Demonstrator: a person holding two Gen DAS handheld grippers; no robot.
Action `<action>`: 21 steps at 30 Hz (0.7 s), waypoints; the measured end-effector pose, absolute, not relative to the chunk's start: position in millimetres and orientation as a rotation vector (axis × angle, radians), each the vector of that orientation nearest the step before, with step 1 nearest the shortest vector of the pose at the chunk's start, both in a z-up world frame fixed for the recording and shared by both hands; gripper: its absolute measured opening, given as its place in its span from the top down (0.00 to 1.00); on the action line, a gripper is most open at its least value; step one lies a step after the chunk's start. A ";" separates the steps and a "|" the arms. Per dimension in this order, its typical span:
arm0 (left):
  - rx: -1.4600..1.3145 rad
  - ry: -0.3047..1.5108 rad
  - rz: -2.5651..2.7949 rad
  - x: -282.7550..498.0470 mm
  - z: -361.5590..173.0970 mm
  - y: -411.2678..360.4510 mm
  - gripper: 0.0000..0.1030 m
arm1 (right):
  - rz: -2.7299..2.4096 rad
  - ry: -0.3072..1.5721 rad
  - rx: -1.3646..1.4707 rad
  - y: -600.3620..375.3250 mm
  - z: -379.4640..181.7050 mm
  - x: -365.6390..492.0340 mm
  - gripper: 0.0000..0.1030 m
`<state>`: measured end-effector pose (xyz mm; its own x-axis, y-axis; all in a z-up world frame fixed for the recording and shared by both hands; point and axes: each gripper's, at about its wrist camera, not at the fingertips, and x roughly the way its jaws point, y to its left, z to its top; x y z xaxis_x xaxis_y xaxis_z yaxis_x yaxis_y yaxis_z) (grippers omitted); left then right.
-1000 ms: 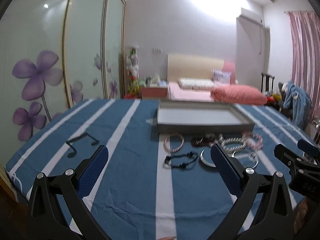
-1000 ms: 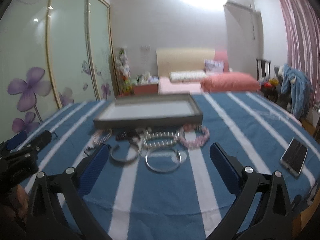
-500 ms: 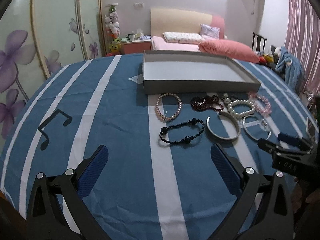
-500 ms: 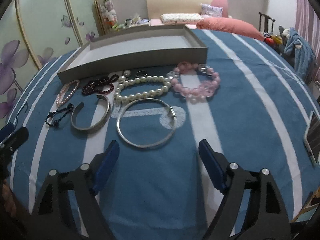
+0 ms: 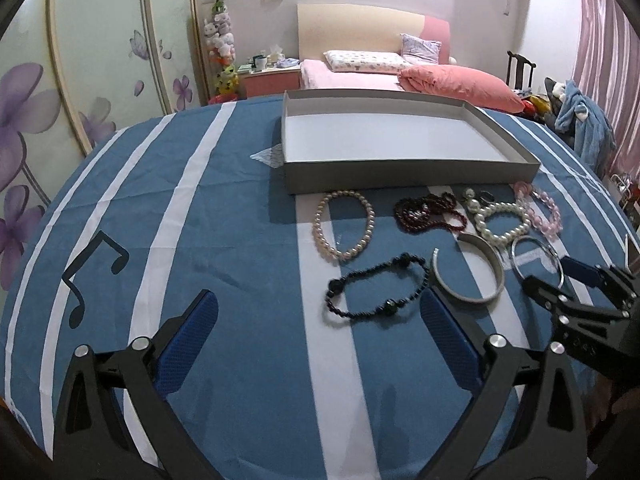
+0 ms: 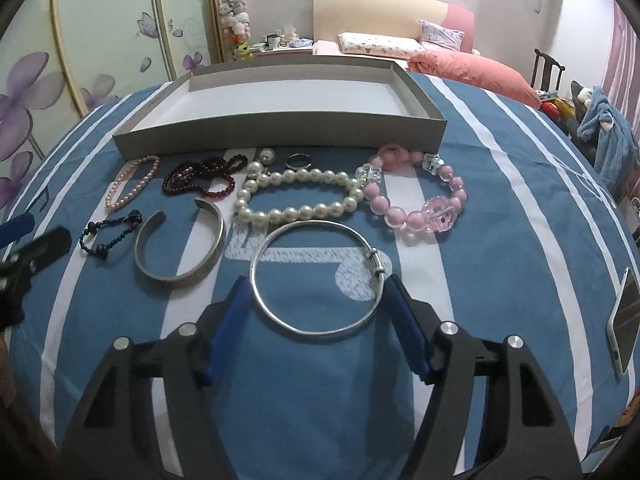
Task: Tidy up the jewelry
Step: 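Move the left tool to the black beaded bracelet while the right tool moves to the thin silver bangle, then close the left tool on the black bracelet while the right tool closes on the silver bangle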
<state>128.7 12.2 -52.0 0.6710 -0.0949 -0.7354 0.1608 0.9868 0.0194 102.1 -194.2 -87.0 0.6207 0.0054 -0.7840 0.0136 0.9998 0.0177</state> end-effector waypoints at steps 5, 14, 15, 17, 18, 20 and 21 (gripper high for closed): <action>0.060 0.876 -0.149 144.2 -62.8 15.5 0.26 | -0.004 0.889 0.024 -197.3 -87.0 106.3 0.36; 0.107 0.905 -0.158 153.1 -74.0 2.3 0.55 | 0.000 0.879 0.026 -203.2 -89.7 114.0 0.36; 0.108 0.904 -0.156 153.0 -73.7 2.0 0.60 | 0.000 0.879 0.026 -202.7 -89.4 114.1 0.36; 0.111 0.901 -0.152 151.6 -73.1 2.8 0.67 | 0.000 0.879 0.026 -202.9 -89.8 114.1 0.35; 0.111 0.901 -0.153 150.4 -73.1 2.9 0.69 | -0.001 0.880 0.026 -202.8 -89.7 114.2 0.35; 0.113 0.899 -0.155 148.3 -73.0 3.3 0.71 | -0.001 0.879 0.027 -203.1 -90.0 114.0 0.35; 0.115 0.899 -0.156 147.6 -73.0 1.9 0.71 | 0.000 0.879 0.027 -203.3 -90.1 114.1 0.35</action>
<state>147.6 1.9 -73.0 0.6124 -0.0870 -0.7858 0.1830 0.9825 0.0338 114.1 -203.3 -90.1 0.6381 0.0106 -0.7699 0.0113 0.9997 0.0231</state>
